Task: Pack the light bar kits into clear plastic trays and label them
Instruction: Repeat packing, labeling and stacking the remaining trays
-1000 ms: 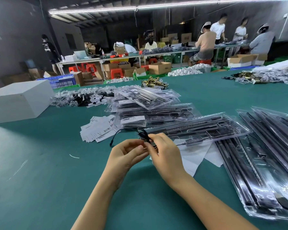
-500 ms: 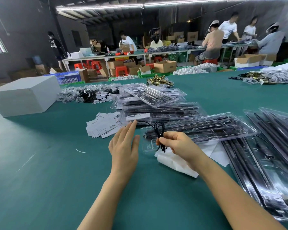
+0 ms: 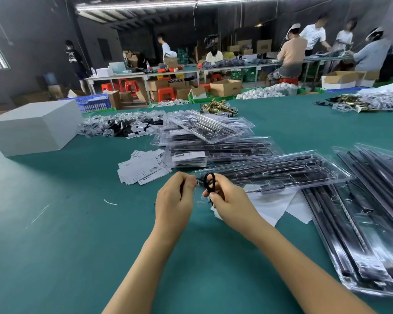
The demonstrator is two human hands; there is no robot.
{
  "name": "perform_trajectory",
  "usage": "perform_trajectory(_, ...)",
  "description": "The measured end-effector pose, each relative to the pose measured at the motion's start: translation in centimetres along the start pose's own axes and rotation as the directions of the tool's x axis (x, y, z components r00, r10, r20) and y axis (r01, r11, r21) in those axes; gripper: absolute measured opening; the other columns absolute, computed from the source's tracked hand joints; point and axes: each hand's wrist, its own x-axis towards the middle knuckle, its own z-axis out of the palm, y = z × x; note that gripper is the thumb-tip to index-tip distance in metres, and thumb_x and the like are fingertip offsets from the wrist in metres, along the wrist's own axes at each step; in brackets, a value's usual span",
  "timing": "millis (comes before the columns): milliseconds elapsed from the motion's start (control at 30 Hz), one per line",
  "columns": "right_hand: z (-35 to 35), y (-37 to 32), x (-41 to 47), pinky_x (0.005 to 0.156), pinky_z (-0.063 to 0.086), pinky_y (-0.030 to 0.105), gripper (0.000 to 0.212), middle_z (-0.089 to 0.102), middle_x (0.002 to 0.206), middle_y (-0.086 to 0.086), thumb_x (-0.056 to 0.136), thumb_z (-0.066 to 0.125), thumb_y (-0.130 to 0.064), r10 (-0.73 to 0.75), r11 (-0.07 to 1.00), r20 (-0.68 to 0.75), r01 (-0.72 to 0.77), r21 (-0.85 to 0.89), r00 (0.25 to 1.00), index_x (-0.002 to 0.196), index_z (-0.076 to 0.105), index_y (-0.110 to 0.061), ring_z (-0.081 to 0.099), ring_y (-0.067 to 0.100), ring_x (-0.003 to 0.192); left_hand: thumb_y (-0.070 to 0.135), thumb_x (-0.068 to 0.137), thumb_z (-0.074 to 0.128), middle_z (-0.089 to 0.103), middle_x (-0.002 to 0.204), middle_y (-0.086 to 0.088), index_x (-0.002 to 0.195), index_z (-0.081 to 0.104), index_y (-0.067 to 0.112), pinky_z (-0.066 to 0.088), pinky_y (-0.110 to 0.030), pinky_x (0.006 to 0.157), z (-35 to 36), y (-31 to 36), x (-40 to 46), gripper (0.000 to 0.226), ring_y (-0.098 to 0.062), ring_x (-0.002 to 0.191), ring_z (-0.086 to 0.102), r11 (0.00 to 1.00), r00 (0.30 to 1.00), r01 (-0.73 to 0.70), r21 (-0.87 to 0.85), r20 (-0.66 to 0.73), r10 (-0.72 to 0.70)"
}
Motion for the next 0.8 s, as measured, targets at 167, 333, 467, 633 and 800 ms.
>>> perform_trajectory(167,0.3,0.0,0.0,0.060,0.037,0.020,0.009,0.060,0.080,-0.003,0.098,0.050,-0.027,-0.077,0.989,0.054,0.083,-0.120,0.996,0.100,0.052,-0.019,0.047,0.005,0.063,0.018,0.099,0.049,0.053,0.056,0.014,0.076,0.063,0.015,0.035,-0.013,0.054,-0.3,0.8,0.2,0.027,-0.002,0.054,0.043,0.940,0.979,0.195,-0.279,0.108,-0.171)
perform_trajectory(333,-0.2,0.1,0.3,0.067,0.038,0.025,0.022,0.051,0.086,-0.001,0.098,0.050,-0.030,-0.121,0.969,-0.013,0.116,-0.220,0.993,0.103,0.059,-0.010,0.050,0.012,0.074,0.008,0.099,0.045,0.060,0.065,0.012,0.080,0.066,0.013,0.036,-0.011,0.058,-0.2,1.0,0.1,0.028,-0.002,0.059,0.044,0.854,0.955,0.290,-0.431,0.193,-0.227)
perform_trajectory(467,-0.3,0.0,0.2,0.068,0.039,0.027,0.021,0.058,0.089,0.001,0.098,0.051,-0.027,-0.120,0.975,-0.035,0.111,-0.192,0.992,0.110,0.057,-0.011,0.053,0.016,0.079,0.019,0.086,0.057,0.060,0.070,0.006,0.085,0.070,0.015,0.038,-0.013,0.060,-0.2,0.9,0.0,0.014,-0.004,0.063,0.047,0.802,0.943,0.327,-0.500,0.232,-0.240)
perform_trajectory(633,-0.7,-0.2,-0.1,0.074,0.049,0.042,0.024,0.065,0.093,0.008,0.097,0.051,-0.028,-0.058,0.994,-0.057,0.053,-0.091,0.997,0.113,0.040,-0.013,0.061,0.024,0.083,0.008,0.090,0.061,0.072,0.079,0.005,0.085,0.077,0.022,0.042,-0.017,0.064,0.2,1.2,-0.4,0.021,-0.007,0.070,0.052,0.760,0.926,0.373,-0.532,0.265,-0.269)
perform_trajectory(800,-0.9,-0.2,0.1,0.065,0.046,0.035,0.004,0.063,0.078,0.006,0.098,0.052,-0.019,-0.004,1.000,-0.065,0.005,0.018,0.998,0.097,0.049,-0.016,0.058,0.020,0.069,0.005,0.087,0.065,0.073,0.079,0.005,0.091,0.076,0.019,0.045,-0.013,0.062,0.7,1.6,-0.9,0.018,0.000,0.065,0.057,0.785,0.935,0.352,-0.509,0.237,-0.265)
